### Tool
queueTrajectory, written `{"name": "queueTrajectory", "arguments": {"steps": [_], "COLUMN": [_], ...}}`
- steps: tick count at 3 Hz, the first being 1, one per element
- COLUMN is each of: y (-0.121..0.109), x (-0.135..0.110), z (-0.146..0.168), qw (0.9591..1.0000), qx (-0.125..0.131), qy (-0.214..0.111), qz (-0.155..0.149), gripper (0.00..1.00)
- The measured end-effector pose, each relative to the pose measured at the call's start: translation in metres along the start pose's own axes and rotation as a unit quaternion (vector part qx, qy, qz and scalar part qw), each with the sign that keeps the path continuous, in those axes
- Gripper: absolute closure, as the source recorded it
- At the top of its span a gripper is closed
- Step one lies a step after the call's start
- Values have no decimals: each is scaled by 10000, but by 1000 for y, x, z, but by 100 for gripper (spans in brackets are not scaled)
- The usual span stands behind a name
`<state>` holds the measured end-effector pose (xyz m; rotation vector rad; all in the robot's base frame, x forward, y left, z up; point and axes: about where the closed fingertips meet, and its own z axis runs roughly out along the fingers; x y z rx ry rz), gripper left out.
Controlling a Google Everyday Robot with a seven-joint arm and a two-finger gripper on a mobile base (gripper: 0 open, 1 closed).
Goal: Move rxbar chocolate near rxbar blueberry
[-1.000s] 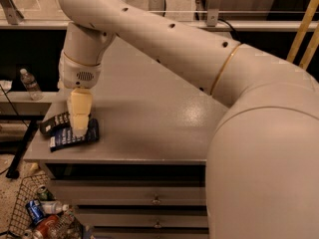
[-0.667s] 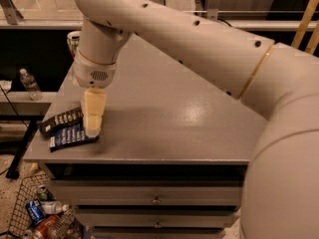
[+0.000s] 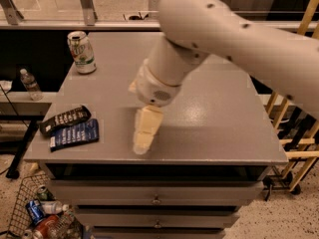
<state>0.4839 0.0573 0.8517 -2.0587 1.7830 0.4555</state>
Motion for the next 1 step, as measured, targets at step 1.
{"name": "queueTrajectory", "arguments": {"steps": [1], "y": [16], "x": [63], "z": [-25], "qw": [9973], "qx": [363], "qy": [-153], "qz": [620], "gripper": [0]}}
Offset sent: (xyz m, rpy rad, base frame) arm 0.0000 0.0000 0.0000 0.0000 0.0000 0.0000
